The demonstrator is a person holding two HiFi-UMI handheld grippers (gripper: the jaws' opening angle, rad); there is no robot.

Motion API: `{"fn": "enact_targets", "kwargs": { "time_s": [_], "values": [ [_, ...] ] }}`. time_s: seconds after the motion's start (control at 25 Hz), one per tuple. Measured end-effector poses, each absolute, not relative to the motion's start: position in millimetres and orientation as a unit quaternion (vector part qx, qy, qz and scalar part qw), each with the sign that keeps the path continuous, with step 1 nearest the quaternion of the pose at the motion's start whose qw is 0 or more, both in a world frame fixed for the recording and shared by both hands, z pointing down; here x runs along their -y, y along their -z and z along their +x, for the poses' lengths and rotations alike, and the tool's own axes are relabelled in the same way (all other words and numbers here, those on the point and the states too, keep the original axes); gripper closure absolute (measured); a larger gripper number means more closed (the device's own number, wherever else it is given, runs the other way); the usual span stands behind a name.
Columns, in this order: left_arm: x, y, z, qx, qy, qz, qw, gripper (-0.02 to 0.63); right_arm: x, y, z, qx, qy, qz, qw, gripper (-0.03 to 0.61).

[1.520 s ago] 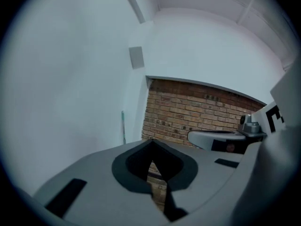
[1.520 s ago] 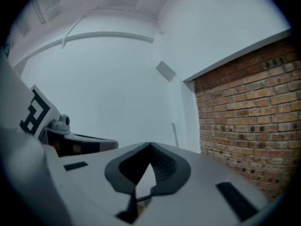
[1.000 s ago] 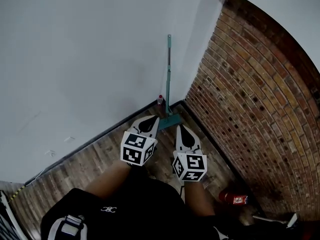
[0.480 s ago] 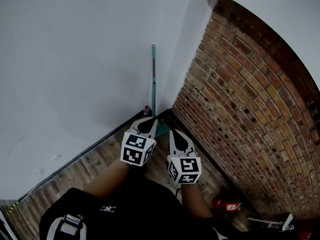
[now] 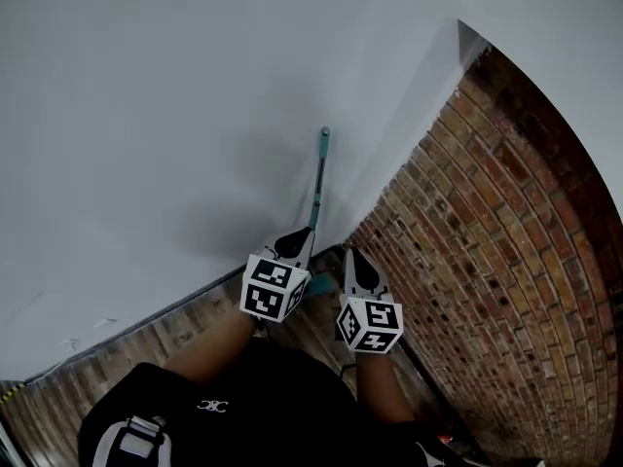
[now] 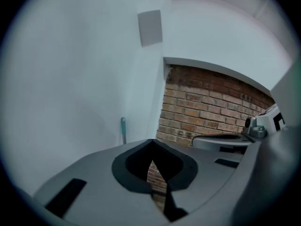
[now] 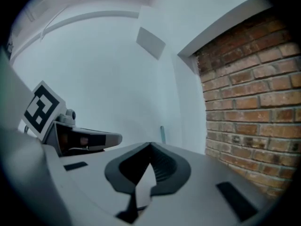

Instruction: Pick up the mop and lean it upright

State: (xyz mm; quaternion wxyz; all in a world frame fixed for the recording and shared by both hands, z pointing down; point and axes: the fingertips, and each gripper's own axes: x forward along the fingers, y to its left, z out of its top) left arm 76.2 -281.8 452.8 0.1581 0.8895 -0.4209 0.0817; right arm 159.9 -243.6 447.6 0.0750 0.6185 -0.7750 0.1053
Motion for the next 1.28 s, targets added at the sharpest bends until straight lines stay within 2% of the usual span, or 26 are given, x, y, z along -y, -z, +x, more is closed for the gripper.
{"fn": "enact_targets", "kwargs": {
  "time_s": [0.4,0.52,1.04,1.2,1.28],
  "values": [
    [353.0,-472.8,52.6,0.478,-0.097,0.854,0.181,0.615,354.3,-452.2,166.5,0.785,-0.082,0.610,0.074,0.563],
    [368.2,-475.4,48.5,0.508,-0.104,0.835,0.184,0.615,389.2,-465.4,168.0,0.796,-0.094,0.591,0.088,0.472],
    [374.5,-469.6,1.1,0.640,-0.087,0.737,0.200,0.615,538.4,-526.0,144.0,0.809,-0.101,0.556,0.161,0.469],
    [364.9,-471.1,-17.6,0.671,-0.088,0.709,0.200,0.615,560.4,-542.8,135.2,0.790,-0.108,0.580,0.169,0.416],
    [358.4,-472.3,-24.8,0.682,-0.092,0.698,0.199,0.615,572.0,-551.0,135.6,0.775,-0.113,0.595,0.178,0.414]
  ]
}}
